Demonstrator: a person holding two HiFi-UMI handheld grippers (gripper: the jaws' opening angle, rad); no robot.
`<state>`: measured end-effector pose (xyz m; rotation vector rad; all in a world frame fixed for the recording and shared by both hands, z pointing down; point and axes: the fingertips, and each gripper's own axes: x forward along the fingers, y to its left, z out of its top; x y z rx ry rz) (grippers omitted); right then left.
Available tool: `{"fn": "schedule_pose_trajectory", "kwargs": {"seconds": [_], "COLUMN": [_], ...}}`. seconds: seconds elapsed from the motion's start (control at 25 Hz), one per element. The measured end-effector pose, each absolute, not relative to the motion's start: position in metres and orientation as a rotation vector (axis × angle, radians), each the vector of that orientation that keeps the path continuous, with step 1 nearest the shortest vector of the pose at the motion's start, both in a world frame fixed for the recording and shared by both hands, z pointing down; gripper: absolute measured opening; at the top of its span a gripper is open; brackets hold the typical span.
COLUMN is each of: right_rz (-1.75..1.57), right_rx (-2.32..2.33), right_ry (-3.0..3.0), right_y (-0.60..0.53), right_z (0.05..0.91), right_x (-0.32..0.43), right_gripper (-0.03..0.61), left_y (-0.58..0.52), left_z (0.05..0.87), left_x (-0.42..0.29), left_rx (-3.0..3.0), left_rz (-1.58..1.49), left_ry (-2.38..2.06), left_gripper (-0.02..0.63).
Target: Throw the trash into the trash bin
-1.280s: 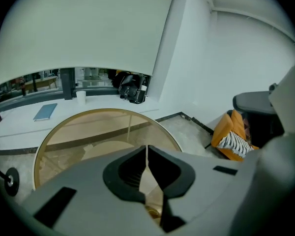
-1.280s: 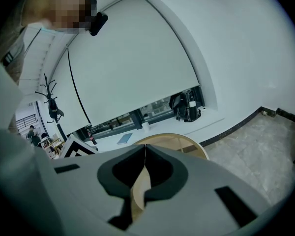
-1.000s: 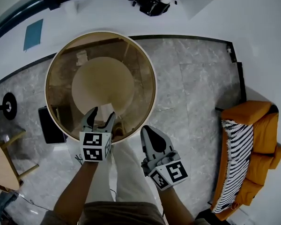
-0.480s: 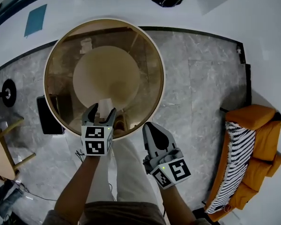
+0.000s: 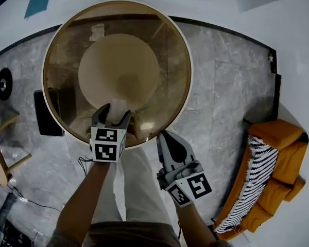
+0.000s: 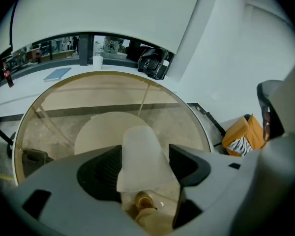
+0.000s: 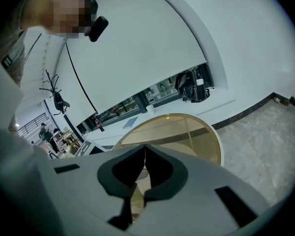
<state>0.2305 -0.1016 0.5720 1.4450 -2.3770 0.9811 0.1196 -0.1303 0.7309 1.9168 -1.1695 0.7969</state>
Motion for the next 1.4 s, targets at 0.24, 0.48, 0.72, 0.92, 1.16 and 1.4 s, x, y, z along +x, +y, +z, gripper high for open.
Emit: {"fn": "schedule_pose_trajectory", "kwargs": {"seconds": [0.24, 0.48, 0.72, 0.92, 1.16, 1.4], "right_rz": [0.976, 0.96, 0.936, 0.905, 0.856, 0.833], "right_rx": [1.419, 1.395, 1.321, 1.232, 1.043, 0.826], "right_ry": [-2.377, -2.398, -2.432, -2.472, -2.538, -2.592], "right_y": [-0.104, -0.109, -0.114, -0.121, -0.127, -0.126], "right_z": [0.574, 0.566, 0.559, 0.549, 0.54, 0.541], "right_x": [0.221, 0.204, 0.169, 0.116, 0.029, -0.075], "right_gripper": [0.019, 0.019, 0.018, 0.02, 0.02, 0.019], "left_y": [-0.129, -0.134, -0.136, -0.136, -0.131, -0.11], "left_z": [0.725, 0.71, 0.693, 0.679, 0.67, 0.664], "left_x": [0.119, 0.104, 0.077, 0.023, -0.075, -0.181], "left_rx": [1.916, 1.94, 1.92, 1.895, 1.796, 1.651], "left_rz": [0.784, 0.767, 0.722, 0.686, 0.62, 0.56], "left_ry": [-1.135, -1.156, -1.19, -1.258, -1.411, -1.545], "left_gripper": [0.298, 0.298, 0.298, 0.298, 0.298, 0.298]}}
